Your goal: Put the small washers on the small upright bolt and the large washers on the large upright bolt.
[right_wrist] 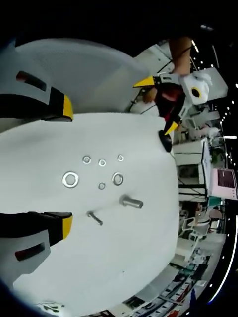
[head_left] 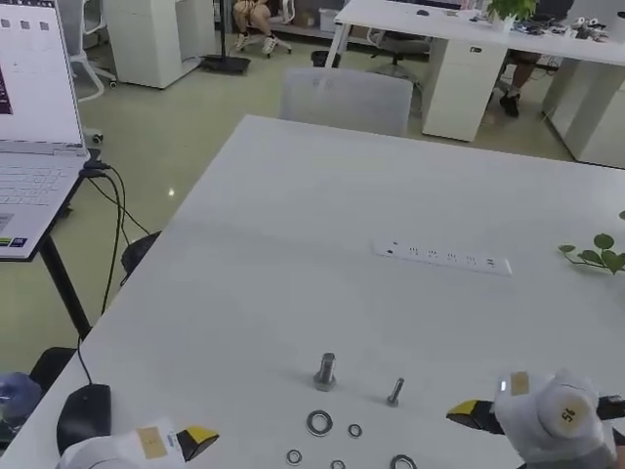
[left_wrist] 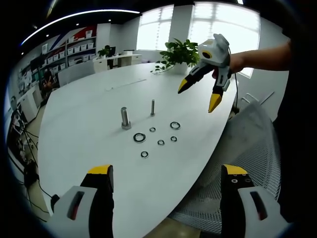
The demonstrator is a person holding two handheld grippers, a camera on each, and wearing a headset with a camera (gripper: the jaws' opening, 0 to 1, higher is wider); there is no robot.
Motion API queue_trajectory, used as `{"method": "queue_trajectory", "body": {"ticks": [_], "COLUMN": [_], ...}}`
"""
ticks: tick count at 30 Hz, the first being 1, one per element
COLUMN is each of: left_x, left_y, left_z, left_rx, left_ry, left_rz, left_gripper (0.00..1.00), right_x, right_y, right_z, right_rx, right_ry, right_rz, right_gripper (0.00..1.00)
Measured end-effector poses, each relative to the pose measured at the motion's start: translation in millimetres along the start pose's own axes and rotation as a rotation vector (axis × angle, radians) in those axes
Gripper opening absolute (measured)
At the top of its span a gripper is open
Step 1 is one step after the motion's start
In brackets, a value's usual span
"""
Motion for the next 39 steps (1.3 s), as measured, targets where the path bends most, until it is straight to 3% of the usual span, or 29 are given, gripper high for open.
{"method": "queue_trajectory", "body": {"ticks": [8,18,28,39], "left_x": [1.1,-3.3,-4.3,1.2], "left_y": [-0.7,5.7,6.4,11.1], "left_z": [-2.4,-5.9,-5.0,-4.3], "left_rx": [-0.020,-0.048,-0.040,-0.047], "left_ry": [-0.003,0.004,-0.011,-0.018], "left_rz": [0.003,-0.017,0.001,-0.008], "left_gripper": [0.89,0.88,0.88,0.87], "right_x": [-19.6,-40.4,-61.2,-81.5], "right_y": [3.5,0.7,8.9,14.3], "right_z": [6.9,23.6,27.3,29.7], "right_rx": [0.185,0.227,0.287,0.303], "right_ry": [-0.018,-0.050,-0.093,-0.111], "right_rz": [-0.149,-0.210,-0.282,-0.317], "right_gripper": [0.73,0.65,0.58,0.50]}}
Point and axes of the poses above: the centre of the closed fingertips' face, and the gripper's own axes: x roughly backward along the fingers, z roughly to its right, y roughly out of its underside, the point moved 6 cm from there along x, roughly backward along the fingers, and after that the axes turned 3 degrees about -x, right-handed, at the moved point
